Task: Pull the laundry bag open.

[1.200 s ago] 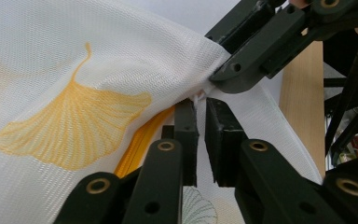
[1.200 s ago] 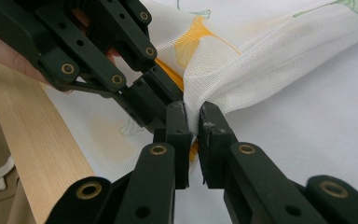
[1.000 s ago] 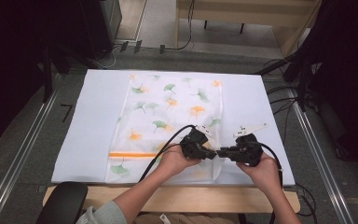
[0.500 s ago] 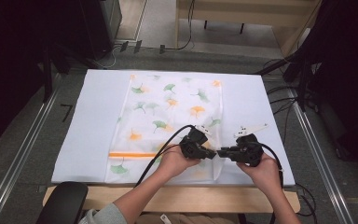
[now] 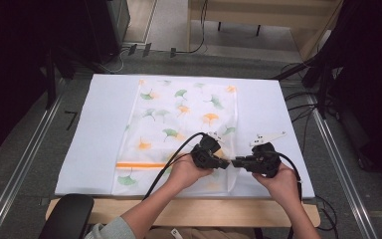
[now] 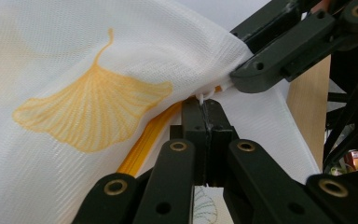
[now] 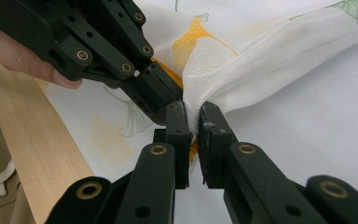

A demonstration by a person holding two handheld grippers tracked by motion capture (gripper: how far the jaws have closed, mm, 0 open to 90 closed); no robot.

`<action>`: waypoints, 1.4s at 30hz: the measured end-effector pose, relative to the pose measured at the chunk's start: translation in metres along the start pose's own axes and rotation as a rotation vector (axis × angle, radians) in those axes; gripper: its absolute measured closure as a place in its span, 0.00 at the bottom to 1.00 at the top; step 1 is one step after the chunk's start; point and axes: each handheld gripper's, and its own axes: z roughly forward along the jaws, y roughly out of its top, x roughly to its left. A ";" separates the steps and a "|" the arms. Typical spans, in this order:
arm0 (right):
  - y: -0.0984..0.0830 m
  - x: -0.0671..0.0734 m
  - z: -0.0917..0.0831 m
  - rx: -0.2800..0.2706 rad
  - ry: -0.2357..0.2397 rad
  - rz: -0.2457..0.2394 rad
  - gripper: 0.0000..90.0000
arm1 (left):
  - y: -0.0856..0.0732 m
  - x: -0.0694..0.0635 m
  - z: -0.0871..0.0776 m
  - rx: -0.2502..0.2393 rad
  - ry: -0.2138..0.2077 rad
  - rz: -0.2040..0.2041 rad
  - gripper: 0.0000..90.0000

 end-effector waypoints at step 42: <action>-0.004 -0.005 -0.006 -0.012 -0.001 0.019 0.95 | -0.012 0.018 -0.010 0.041 0.019 -0.067 1.00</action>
